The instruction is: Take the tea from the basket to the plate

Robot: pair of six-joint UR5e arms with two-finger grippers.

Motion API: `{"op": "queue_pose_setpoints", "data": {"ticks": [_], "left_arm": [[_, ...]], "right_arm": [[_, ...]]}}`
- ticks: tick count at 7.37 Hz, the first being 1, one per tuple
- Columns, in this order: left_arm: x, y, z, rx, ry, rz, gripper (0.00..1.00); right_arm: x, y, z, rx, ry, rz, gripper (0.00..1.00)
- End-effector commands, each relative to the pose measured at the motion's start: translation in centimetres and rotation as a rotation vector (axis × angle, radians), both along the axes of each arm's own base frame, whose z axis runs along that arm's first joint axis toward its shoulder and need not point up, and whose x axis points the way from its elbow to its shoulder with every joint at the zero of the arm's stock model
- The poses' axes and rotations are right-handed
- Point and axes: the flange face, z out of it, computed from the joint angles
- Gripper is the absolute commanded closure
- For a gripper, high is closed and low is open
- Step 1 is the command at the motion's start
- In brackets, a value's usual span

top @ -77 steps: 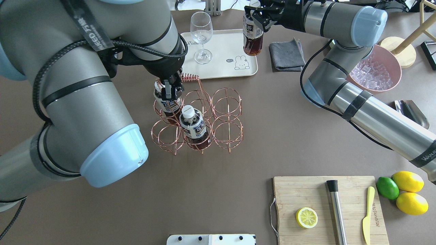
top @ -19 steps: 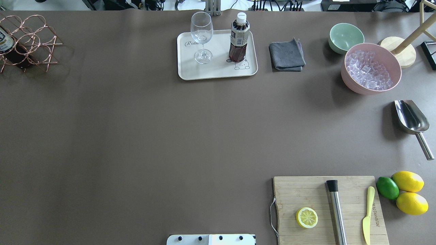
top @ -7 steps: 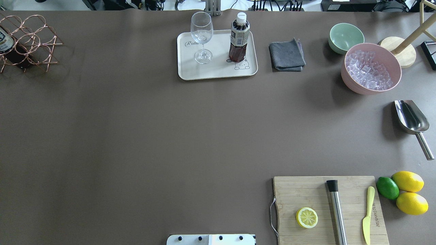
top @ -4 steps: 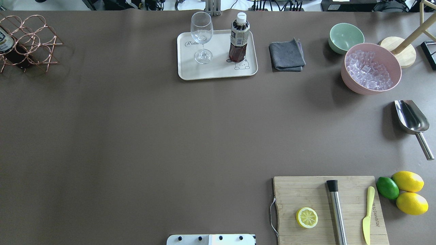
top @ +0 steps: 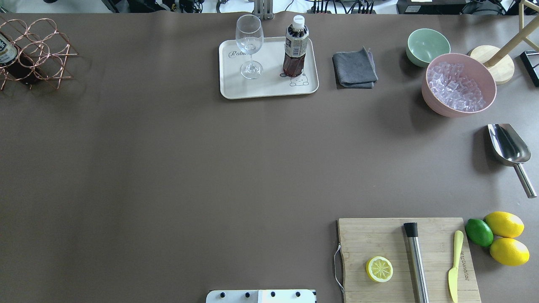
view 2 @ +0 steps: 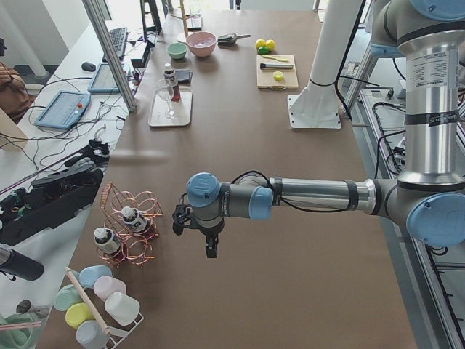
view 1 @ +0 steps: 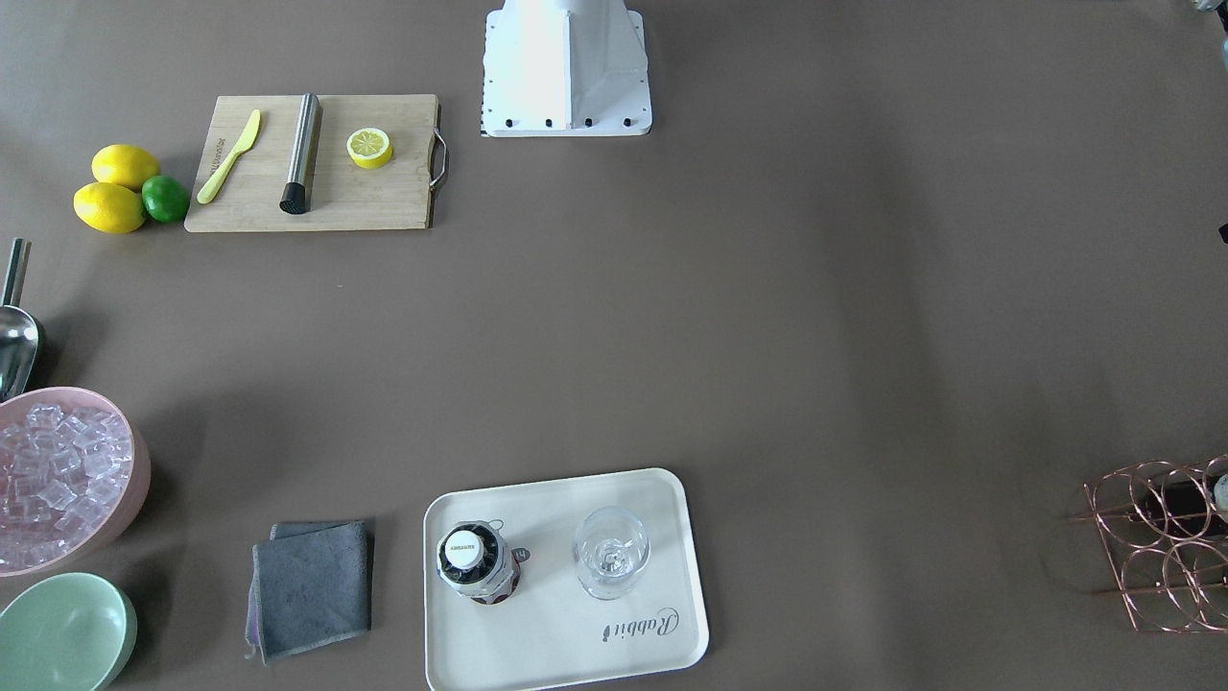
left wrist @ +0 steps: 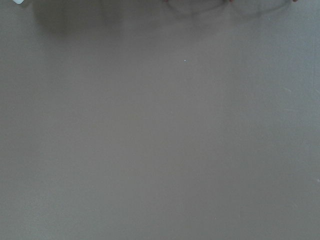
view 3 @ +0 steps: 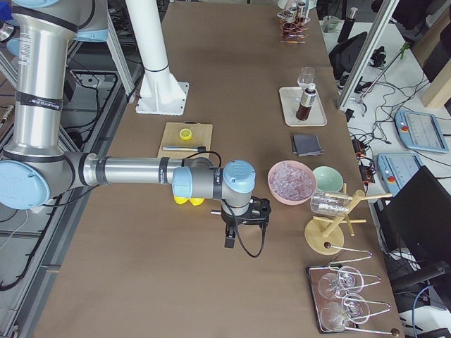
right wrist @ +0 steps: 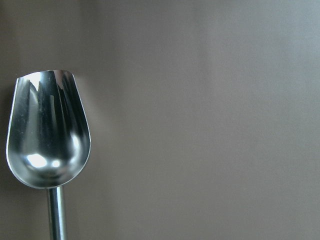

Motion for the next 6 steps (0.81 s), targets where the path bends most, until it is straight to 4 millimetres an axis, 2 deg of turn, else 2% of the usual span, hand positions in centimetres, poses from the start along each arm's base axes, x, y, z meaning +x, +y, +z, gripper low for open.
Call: {"op": "queue_pose_setpoints", "data": {"ticks": [1,6], "left_arm": [[0.0,0.01,0.06,-0.001,0.0,0.0,0.03],[0.0,-0.04,-0.26,0.005,0.0,-0.001,0.03]], "right_arm": [[0.0,0.0,0.0,-0.001,0.0,0.001,0.0],[0.0,0.0,0.0,0.0,0.0,0.0,0.0]]}}
